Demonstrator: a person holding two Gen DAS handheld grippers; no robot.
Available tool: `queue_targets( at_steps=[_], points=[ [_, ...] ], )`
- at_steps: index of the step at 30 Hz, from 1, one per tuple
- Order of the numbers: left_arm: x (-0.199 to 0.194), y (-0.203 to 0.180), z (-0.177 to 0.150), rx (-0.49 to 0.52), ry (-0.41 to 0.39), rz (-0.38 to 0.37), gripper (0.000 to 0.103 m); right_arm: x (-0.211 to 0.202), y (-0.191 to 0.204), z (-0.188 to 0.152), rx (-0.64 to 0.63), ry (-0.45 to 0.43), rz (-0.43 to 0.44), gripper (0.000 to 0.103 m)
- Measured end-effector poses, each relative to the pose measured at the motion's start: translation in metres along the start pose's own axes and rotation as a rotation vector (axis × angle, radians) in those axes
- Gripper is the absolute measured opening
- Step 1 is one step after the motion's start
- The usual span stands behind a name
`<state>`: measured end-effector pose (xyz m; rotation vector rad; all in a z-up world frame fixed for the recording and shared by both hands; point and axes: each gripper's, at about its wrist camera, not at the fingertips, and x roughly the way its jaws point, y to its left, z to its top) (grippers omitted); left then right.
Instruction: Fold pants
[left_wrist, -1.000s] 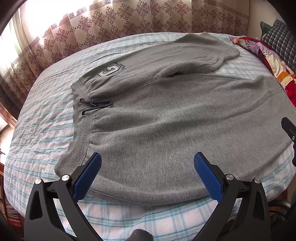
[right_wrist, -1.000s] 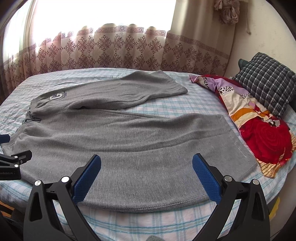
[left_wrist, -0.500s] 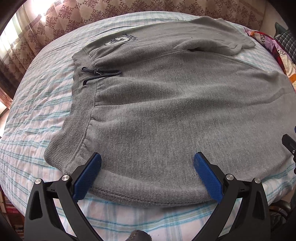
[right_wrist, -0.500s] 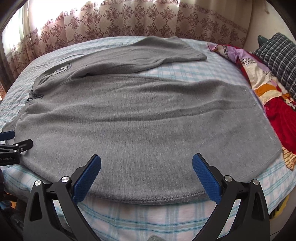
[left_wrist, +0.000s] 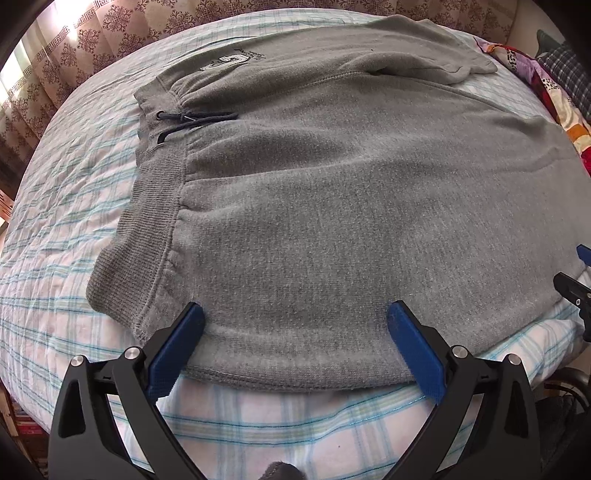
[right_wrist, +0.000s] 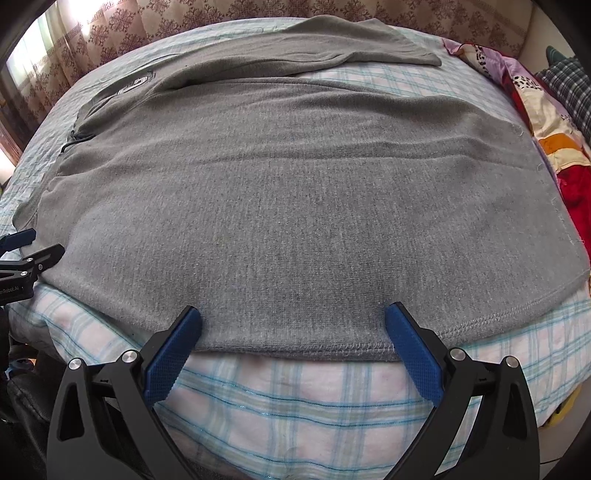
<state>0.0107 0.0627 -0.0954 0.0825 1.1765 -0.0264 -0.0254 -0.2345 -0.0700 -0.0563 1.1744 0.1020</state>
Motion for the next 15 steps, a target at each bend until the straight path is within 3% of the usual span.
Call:
queue_targets(
  at_steps=[7, 15],
  points=[
    [-0.014, -0.007, 0.005, 0.04, -0.061, 0.029, 0.101, -0.019, -0.015, 0.009, 0.021, -0.056, 0.036, 0.098],
    [-0.032, -0.021, 0.033, 0.074, -0.13, 0.019, 0.101, -0.026, -0.1, 0.037, 0.128, -0.139, -0.134, 0.098]
  ],
)
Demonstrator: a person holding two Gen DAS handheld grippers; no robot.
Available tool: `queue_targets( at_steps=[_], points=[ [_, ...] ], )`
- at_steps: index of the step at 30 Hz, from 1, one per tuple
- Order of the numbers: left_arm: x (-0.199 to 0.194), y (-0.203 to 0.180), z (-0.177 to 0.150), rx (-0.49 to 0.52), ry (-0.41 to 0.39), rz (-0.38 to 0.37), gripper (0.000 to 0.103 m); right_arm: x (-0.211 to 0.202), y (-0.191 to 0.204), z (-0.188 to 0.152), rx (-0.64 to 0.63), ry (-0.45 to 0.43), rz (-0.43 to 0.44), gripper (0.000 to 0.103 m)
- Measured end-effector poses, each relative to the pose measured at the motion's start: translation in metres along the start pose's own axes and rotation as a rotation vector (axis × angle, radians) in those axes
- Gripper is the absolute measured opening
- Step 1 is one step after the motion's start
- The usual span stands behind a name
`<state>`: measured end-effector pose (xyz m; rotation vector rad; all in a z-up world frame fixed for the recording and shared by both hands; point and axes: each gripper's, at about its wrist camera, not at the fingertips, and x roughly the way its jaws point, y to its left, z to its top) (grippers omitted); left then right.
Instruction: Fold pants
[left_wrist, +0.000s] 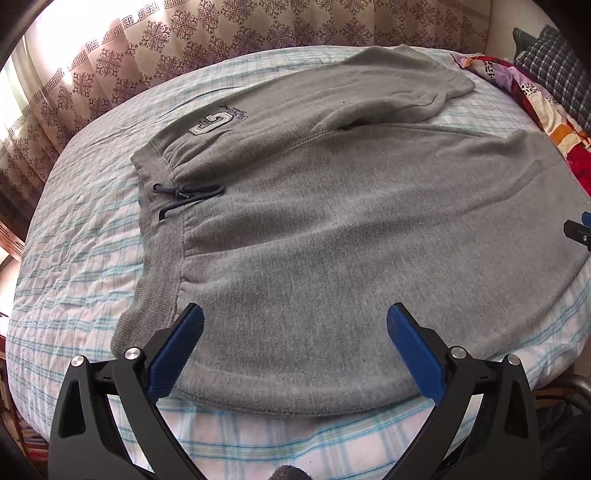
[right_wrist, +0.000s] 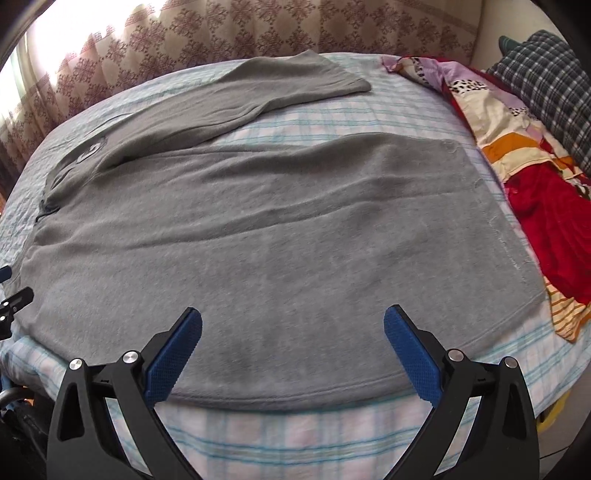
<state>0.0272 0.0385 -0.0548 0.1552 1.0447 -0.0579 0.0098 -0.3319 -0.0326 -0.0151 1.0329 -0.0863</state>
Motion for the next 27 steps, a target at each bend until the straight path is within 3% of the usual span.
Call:
queue_targets(
  at_steps=[7, 10, 18, 23, 27],
  points=[
    [0.016, -0.018, 0.022, 0.03, 0.012, -0.003, 0.101, 0.032, -0.077, 0.003, 0.017, 0.019, -0.205, 0.098],
    [0.023, -0.027, 0.031, 0.042, 0.02, -0.018, 0.101, 0.032, -0.103, -0.007, 0.076, 0.027, -0.141, 0.098],
    [0.034, -0.06, 0.066, 0.097, 0.003, -0.036, 0.101, 0.022, -0.101, -0.028, 0.087, 0.003, -0.123, 0.098],
    [0.048, -0.083, 0.09, 0.133, 0.008, -0.056, 0.101, 0.023, -0.101, -0.026, 0.08, 0.012, -0.126, 0.098],
    [0.063, -0.108, 0.108, 0.163, 0.025, -0.09, 0.101, 0.016, -0.109, -0.01, 0.108, 0.025, -0.076, 0.098]
  ],
)
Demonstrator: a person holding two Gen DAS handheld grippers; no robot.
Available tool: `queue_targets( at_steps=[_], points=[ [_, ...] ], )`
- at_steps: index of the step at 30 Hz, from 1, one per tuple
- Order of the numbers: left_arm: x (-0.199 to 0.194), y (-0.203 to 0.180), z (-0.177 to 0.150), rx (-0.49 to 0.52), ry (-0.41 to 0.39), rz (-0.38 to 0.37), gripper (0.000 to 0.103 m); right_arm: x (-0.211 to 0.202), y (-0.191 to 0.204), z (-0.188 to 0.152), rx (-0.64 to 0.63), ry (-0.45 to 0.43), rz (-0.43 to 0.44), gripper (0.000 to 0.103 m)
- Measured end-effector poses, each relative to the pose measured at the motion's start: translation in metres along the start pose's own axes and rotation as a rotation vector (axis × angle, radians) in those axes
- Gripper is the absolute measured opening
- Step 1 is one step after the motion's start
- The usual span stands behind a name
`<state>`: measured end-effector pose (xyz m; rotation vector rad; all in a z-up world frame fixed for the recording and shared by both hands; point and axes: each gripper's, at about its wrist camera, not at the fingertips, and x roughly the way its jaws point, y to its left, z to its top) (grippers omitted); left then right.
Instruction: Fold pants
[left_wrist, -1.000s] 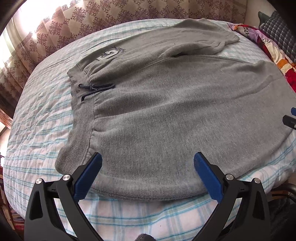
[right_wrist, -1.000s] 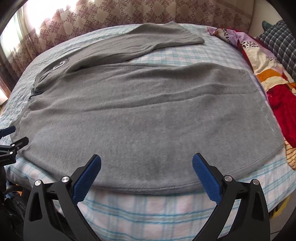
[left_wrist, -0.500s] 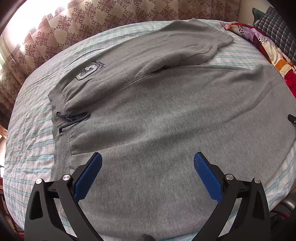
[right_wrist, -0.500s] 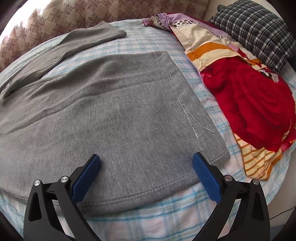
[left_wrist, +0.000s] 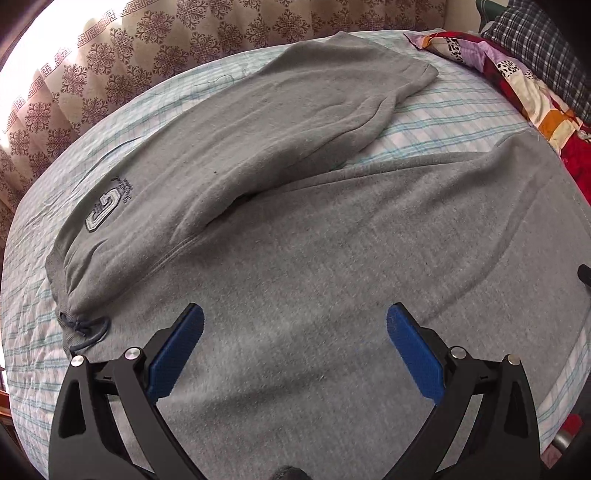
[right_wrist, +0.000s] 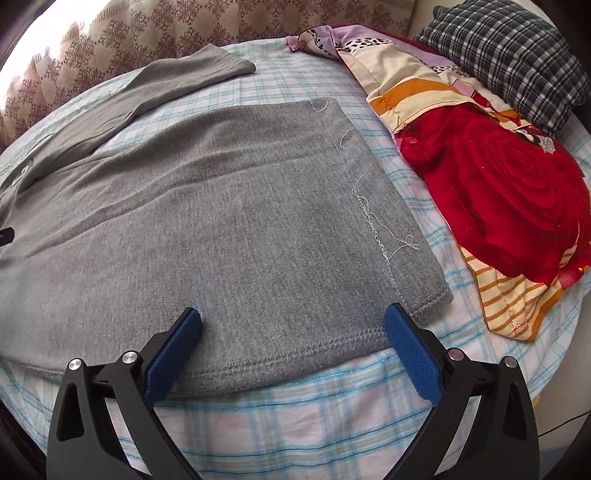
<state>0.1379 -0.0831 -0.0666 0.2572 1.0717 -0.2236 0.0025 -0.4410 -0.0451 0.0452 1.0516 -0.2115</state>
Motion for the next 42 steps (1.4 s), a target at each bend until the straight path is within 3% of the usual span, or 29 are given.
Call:
queue_targets(
  at_steps=[7, 15, 20, 24, 25, 26, 27, 28, 30, 33, 36, 38, 40, 42],
  points=[
    [0.027, -0.034, 0.039, 0.029, 0.006, -0.04, 0.101, -0.005, -0.032, 0.065, 0.096, -0.096, 0.048, 0.098],
    [0.059, -0.039, 0.062, -0.003, 0.039, -0.042, 0.101, 0.052, -0.054, 0.138, 0.139, -0.106, 0.101, 0.098],
    [0.073, -0.038, 0.071, -0.026, 0.052, -0.045, 0.101, 0.096, -0.059, 0.164, 0.159, -0.094, 0.147, 0.095],
    [0.078, -0.038, 0.079, -0.032, 0.048, -0.04, 0.101, 0.113, -0.055, 0.167, 0.154, -0.049, 0.17, 0.068],
    [0.08, -0.038, 0.082, -0.033, 0.045, -0.037, 0.101, 0.113, -0.052, 0.167, 0.141, -0.045, 0.17, 0.052],
    [0.081, -0.039, 0.084, -0.036, 0.042, -0.034, 0.101, 0.113, -0.051, 0.166, 0.142, -0.036, 0.172, 0.045],
    [0.082, -0.039, 0.086, -0.039, 0.037, -0.03, 0.101, 0.111, -0.05, 0.166, 0.148, -0.042, 0.178, 0.03],
    [0.084, -0.039, 0.088, -0.043, 0.033, -0.025, 0.101, 0.105, -0.048, 0.165, 0.15, -0.06, 0.158, 0.021],
    [0.085, -0.04, 0.091, -0.049, 0.018, -0.014, 0.101, 0.095, -0.038, 0.163, 0.1, -0.106, 0.065, 0.018],
    [0.088, -0.042, 0.092, -0.05, -0.004, 0.006, 0.101, 0.099, -0.026, 0.159, 0.04, -0.11, -0.026, 0.018],
    [0.092, -0.041, 0.092, -0.064, -0.026, 0.006, 0.101, 0.112, -0.029, 0.158, 0.059, -0.096, -0.038, 0.022],
    [0.092, -0.041, 0.092, -0.069, -0.027, 0.004, 0.101, 0.11, -0.026, 0.159, 0.045, -0.106, -0.063, 0.03],
    [0.091, -0.04, 0.091, -0.069, -0.024, 0.001, 0.101, 0.105, -0.034, 0.158, 0.081, -0.117, -0.104, 0.059],
    [0.09, -0.039, 0.091, -0.074, -0.015, -0.003, 0.101, 0.094, -0.045, 0.157, 0.144, -0.145, -0.079, 0.06]
  ],
)
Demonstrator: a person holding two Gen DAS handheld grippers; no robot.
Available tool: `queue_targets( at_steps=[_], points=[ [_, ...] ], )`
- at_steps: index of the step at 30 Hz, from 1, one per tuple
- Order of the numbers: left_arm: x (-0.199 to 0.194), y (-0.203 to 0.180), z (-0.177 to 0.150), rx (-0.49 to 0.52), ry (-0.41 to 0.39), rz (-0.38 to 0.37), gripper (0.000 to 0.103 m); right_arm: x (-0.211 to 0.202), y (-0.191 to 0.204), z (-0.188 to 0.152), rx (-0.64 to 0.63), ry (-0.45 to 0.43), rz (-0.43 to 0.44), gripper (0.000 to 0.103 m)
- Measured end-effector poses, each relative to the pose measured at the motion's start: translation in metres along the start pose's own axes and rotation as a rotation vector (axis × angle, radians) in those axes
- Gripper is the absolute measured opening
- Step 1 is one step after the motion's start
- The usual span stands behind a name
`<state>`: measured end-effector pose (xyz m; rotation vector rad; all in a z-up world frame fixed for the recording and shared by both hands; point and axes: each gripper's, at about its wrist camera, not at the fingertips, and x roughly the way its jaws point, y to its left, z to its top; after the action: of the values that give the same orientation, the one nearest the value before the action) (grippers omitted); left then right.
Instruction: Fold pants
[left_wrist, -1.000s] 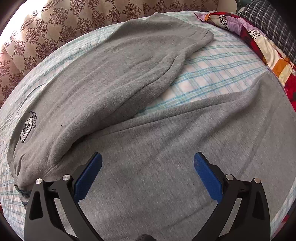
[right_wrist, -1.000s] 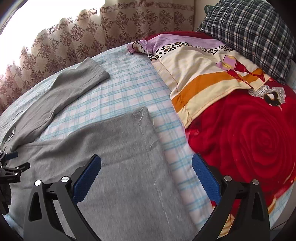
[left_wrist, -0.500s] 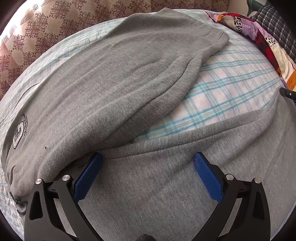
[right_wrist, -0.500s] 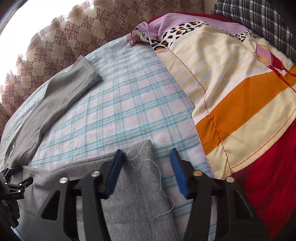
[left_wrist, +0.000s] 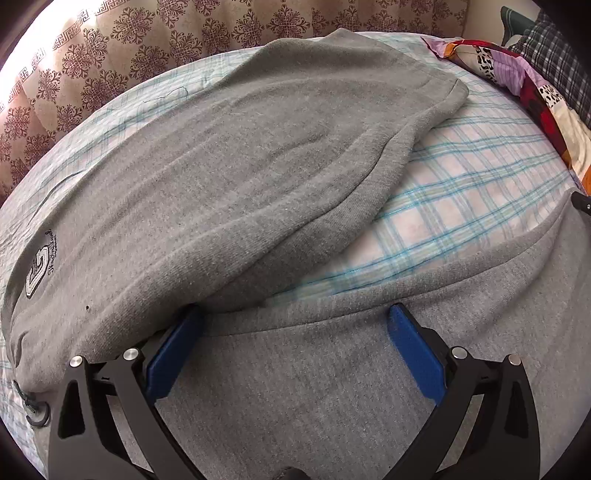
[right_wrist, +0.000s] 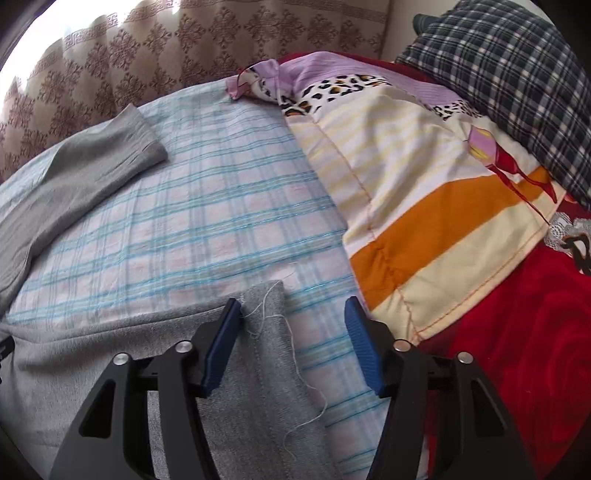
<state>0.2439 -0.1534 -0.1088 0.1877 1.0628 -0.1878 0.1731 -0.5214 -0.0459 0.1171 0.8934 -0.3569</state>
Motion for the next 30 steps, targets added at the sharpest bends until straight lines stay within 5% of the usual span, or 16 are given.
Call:
queue_targets(
  at_steps=[6, 15, 20, 25, 30],
  points=[
    [-0.017, -0.002, -0.007, -0.004, 0.002, -0.014, 0.101, -0.044, 0.009, -0.005, -0.019, -0.088, -0.021, 0.061],
    [-0.055, 0.016, -0.039, 0.01, -0.017, -0.064, 0.101, -0.06, 0.084, -0.054, -0.172, 0.014, 0.161, 0.061],
    [-0.063, 0.052, -0.066, -0.04, -0.005, -0.012, 0.101, -0.058, 0.108, -0.076, -0.197, 0.051, 0.2, 0.061],
    [-0.075, 0.095, -0.094, -0.072, -0.024, 0.128, 0.101, -0.04, 0.109, -0.086, -0.172, 0.106, 0.187, 0.062],
    [-0.062, 0.138, -0.121, -0.139, 0.046, 0.176, 0.101, -0.038, 0.115, -0.083, -0.19, 0.127, 0.161, 0.062]
  ],
)
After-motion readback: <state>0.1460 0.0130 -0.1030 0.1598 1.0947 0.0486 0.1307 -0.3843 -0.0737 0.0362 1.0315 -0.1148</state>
